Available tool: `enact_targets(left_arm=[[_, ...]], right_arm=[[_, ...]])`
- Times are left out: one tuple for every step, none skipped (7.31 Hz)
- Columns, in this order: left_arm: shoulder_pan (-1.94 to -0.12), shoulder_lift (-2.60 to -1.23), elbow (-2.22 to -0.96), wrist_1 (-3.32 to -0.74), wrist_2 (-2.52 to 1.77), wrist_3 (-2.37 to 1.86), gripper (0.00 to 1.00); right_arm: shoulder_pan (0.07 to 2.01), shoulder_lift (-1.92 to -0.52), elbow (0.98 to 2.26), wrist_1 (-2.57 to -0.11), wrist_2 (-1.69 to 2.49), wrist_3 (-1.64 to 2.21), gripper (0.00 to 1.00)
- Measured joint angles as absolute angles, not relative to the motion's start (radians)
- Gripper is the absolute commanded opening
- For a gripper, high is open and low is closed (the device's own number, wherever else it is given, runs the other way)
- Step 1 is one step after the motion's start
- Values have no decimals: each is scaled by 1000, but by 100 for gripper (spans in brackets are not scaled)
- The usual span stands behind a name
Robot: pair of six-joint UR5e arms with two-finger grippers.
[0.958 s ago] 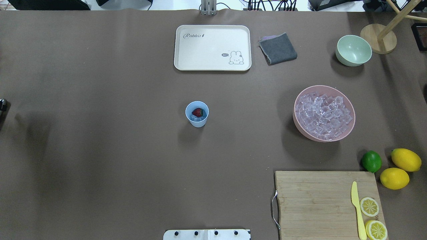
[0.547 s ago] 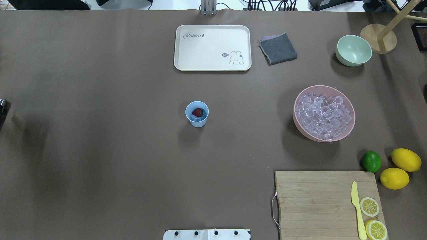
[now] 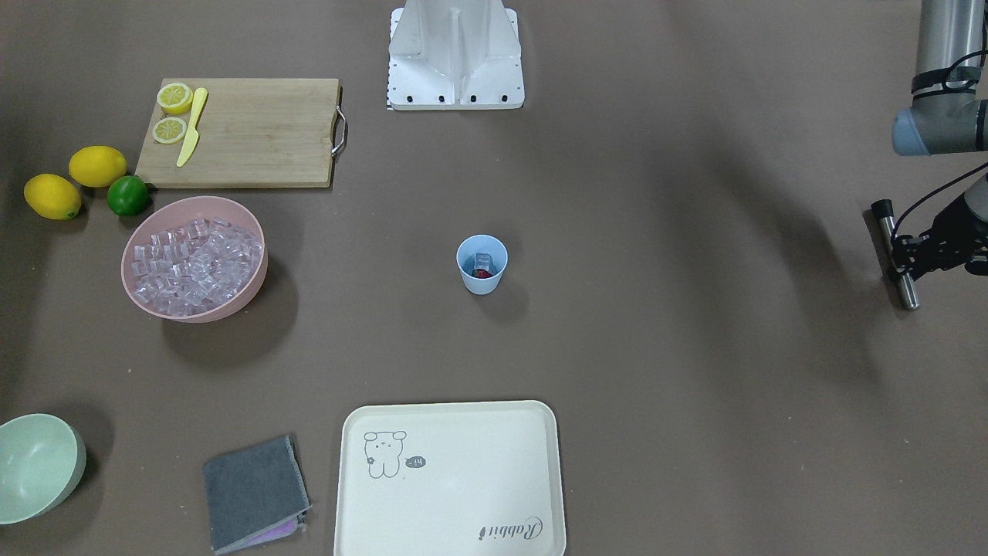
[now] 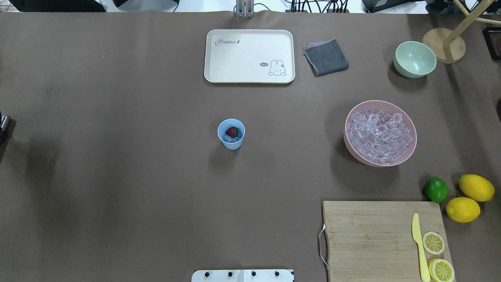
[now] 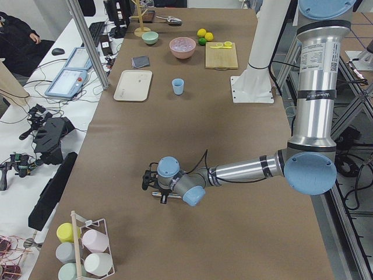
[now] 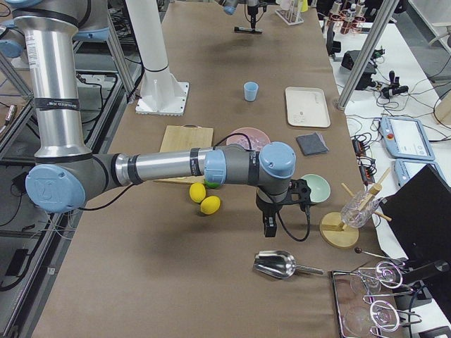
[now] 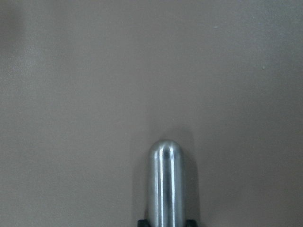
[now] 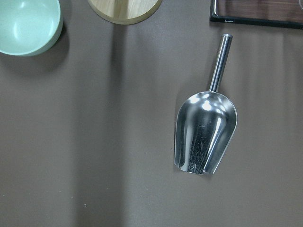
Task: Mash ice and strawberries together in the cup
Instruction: 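Grasp the metal pestle rod with the left gripper, then carry the pestle with the left gripper and lower it into the cup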
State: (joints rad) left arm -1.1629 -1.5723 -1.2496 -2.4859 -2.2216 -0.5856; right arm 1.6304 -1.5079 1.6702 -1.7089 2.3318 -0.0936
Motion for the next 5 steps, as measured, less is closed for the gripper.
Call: enact_targets(left_arm=[[-1163, -1579, -1283, -2487, -2222, -583, 0], [-1163, -1598, -1325, -2485, -2235, -583, 0], [-1164, -1638, -1356, -2482, -2278, -584, 0], [-1165, -1689, -1379, -2482, -2328, -586, 0], [-1164, -1737, -1413, -2485, -2354, -596, 0]], right_arm=[[1632, -1508, 1672, -1709, 2334, -94, 99], [1634, -1508, 1673, -1709, 2335, -94, 99], [1636, -1508, 1676, -1709, 2334, -94, 99], [1638, -1510, 1682, -1710, 2334, -94, 99], [1639, -1510, 1687, -1713, 2334, -94, 99]])
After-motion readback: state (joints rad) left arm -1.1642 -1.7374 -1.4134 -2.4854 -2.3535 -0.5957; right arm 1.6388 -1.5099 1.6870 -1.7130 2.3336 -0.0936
